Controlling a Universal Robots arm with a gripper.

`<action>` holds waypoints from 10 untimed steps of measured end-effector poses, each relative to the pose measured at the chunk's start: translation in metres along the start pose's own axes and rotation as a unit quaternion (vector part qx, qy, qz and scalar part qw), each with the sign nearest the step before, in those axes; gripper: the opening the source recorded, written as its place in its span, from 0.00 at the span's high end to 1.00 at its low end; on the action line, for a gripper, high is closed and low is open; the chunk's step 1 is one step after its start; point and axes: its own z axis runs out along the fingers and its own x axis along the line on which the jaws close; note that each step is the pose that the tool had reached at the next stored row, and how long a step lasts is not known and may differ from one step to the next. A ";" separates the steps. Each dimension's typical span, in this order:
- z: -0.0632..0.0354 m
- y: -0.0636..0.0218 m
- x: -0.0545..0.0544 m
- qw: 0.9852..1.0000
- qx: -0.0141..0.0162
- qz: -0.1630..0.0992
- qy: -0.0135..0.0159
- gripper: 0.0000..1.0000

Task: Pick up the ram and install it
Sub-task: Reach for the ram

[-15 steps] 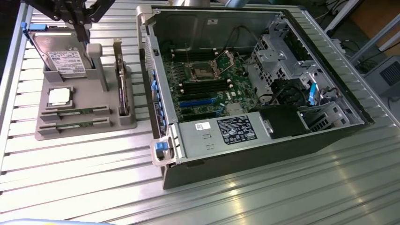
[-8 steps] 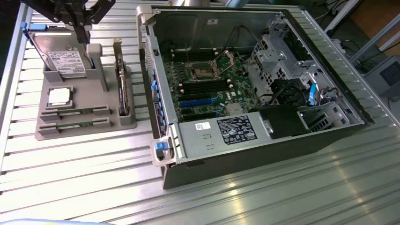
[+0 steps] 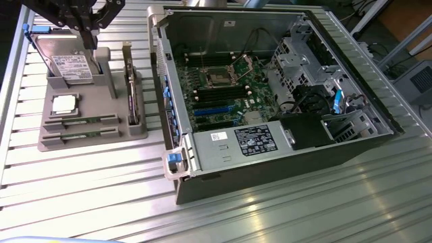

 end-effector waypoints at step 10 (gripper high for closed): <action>0.0006 -0.0054 0.000 1.000 0.001 0.000 0.000 0.90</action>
